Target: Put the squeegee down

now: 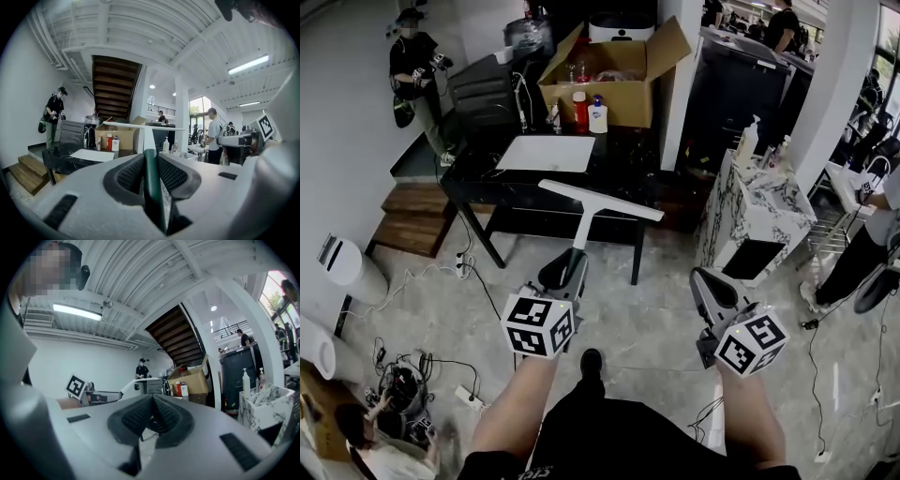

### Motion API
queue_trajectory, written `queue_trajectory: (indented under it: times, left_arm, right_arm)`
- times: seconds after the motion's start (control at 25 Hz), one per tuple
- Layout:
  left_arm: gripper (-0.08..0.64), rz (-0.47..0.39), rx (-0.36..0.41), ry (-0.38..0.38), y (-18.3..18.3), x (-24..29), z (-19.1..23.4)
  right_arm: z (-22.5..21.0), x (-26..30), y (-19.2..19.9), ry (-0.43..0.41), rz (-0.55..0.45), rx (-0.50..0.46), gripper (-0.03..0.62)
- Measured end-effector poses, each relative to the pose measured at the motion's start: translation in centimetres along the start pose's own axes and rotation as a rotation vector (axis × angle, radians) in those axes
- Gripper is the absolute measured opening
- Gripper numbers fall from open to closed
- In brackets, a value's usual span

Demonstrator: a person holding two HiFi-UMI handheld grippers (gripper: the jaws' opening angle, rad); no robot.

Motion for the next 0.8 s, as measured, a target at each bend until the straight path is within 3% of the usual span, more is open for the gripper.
queue_trajectory:
  times: [0.28, 0.8]
  left_arm:
    - [0.104, 0.024, -0.001, 0.035, 0.8, 3.8, 1.3]
    - [0.104, 0.047, 0.03, 0.084, 0.8, 15.0, 8.6]
  right_arm:
    - [-1.8, 3.1, 1.4, 0.004, 0.033, 0.025, 0.005]
    - [-7.2, 14.9, 3.4, 0.028, 0.106, 0.059, 0.006]
Point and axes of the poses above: the fingertips, and each gripper's own axes: x forward along the fingers, z to its left, y out of its underside, the point moved 2 cm from there along -x, backward along the fingers, and after that the axes turned 5 degrees about -y, right-handed, at the moved point
